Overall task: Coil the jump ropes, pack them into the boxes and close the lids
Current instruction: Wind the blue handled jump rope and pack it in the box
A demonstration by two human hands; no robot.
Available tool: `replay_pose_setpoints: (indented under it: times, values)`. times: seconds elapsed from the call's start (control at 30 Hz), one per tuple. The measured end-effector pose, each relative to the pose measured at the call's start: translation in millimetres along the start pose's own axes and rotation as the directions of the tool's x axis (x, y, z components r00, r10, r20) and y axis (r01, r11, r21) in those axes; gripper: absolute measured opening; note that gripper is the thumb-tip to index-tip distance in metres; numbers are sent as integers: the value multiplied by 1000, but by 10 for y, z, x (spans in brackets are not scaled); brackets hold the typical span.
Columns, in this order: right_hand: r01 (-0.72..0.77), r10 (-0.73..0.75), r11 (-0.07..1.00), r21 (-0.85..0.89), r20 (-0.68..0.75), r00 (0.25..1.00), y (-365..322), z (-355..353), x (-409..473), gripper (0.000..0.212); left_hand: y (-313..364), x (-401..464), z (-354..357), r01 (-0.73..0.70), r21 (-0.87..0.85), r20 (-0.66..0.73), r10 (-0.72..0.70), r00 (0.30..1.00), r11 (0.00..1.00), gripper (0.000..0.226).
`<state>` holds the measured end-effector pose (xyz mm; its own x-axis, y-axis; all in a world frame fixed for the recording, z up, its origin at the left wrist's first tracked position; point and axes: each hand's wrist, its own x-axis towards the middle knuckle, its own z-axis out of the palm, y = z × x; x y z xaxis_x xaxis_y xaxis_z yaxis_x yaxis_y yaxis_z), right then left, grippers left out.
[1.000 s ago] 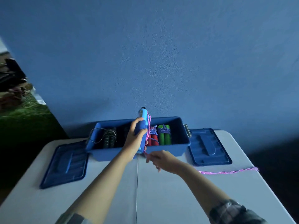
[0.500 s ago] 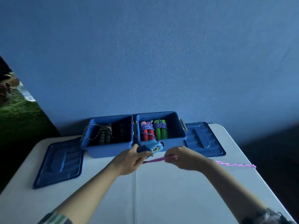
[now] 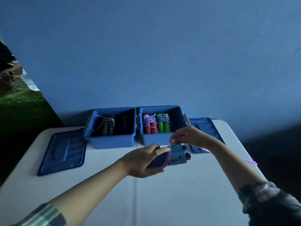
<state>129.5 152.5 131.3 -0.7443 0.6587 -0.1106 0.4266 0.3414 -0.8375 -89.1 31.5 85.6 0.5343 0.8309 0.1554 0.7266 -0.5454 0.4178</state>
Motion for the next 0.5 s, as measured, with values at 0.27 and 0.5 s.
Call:
replay_pose_setpoints:
  times: [0.27,0.5]
  values:
    - [-214,306,802,558,-75,949,304,290,65,27,-16,17,32,81,-207,-160,-116,980,975,61]
    - [-287,293,926,244,12,956,315,1010,-48,31,-116,177,-46,171,-397,-507,-370,779,902,54]
